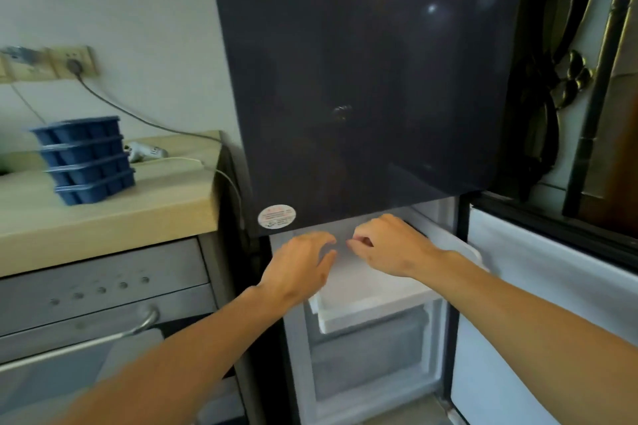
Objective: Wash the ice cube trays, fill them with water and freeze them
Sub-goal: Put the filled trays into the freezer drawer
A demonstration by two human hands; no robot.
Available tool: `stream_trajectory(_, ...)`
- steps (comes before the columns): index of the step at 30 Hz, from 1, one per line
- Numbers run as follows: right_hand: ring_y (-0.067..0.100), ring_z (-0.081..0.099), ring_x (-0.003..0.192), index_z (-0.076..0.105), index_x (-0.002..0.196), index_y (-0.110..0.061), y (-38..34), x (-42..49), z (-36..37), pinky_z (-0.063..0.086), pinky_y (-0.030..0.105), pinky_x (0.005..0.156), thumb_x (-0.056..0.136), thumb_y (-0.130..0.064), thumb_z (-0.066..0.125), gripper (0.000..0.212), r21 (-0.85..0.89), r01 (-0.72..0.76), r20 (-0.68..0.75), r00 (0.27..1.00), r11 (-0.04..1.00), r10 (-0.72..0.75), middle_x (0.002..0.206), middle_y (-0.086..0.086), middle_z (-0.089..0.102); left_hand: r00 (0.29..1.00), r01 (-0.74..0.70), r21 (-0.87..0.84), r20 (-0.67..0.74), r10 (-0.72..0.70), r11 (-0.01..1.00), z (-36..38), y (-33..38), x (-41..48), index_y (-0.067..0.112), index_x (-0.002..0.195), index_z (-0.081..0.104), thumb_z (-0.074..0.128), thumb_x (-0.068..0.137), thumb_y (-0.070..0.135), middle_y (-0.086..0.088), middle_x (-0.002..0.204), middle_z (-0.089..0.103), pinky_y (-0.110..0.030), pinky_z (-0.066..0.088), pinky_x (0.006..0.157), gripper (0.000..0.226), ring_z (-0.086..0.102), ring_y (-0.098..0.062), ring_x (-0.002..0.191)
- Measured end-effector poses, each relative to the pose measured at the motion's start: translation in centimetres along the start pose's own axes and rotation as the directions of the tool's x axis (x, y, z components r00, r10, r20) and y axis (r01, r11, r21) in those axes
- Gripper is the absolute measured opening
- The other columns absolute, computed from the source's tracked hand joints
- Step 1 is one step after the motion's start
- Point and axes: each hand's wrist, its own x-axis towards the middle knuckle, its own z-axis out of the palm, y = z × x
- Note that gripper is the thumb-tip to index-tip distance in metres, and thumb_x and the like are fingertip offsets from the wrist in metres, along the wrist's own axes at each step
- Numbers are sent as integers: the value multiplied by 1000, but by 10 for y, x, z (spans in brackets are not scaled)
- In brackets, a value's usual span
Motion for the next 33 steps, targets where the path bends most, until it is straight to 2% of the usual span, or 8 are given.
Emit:
stream_trajectory(6,20,40,51,44,56,-13,-101,29,-23,35,38,50,97,-39,56,50,48,185,-103,978,982,-180,51,-1,47,970,24,-38,-242,-32,999,-91,-55,-51,30,102,67,50,102,40,13,87,71,-38,57,72,19,65,-6,75)
stream_trajectory(8,19,43,49,43,54,-13,-135,47,-32,37,32,50,97,-39,56,52,81,244,-130,964,967,-232,50,-3,50,943,45,-89,-326,-72,995,-123,-76,-65,33,99,67,53,102,40,17,84,70,-33,57,67,16,64,-2,70)
stream_trajectory(13,27,47,53,54,63,-2,-225,96,-41,45,46,58,97,-42,55,52,106,349,-177,928,931,-328,60,17,56,818,97,-64,-563,-116,993,-195,-130,-103,29,83,66,51,99,41,16,70,65,-34,55,59,25,61,-4,61)
stream_trajectory(18,26,63,72,66,78,-8,-303,143,-39,50,41,69,98,-38,58,37,133,389,-229,907,912,-353,74,6,69,748,216,18,-646,-153,976,-247,-184,-132,26,79,65,54,100,37,15,63,62,-31,49,54,27,57,-4,54)
stream_trajectory(22,24,58,78,57,83,-18,-346,180,-38,47,38,66,97,-44,59,30,116,370,-290,900,922,-324,82,-1,62,719,329,25,-655,-233,944,-274,-214,-140,30,94,67,54,98,46,17,78,68,-29,53,62,21,61,2,65)
stream_trajectory(26,29,59,107,59,123,-12,-378,213,-40,51,42,85,96,-54,59,50,50,303,-286,917,952,-277,121,6,60,733,436,38,-594,-330,899,-290,-235,-140,26,120,62,53,99,53,13,100,72,-37,59,79,36,66,-6,82)
stream_trajectory(31,22,57,78,51,82,-19,-402,241,-28,36,32,57,92,-61,60,44,-40,206,-234,949,978,-209,99,3,62,752,458,63,-560,-348,887,-293,-251,-141,28,126,56,53,98,57,13,107,70,-36,57,81,41,65,-7,90)
stream_trajectory(33,22,56,80,57,90,-18,-408,247,-18,38,33,60,90,-68,58,49,-95,169,-204,961,981,-185,105,2,61,753,462,67,-556,-351,885,-290,-256,-142,29,127,55,52,98,57,14,108,69,-36,57,82,41,65,-7,92)
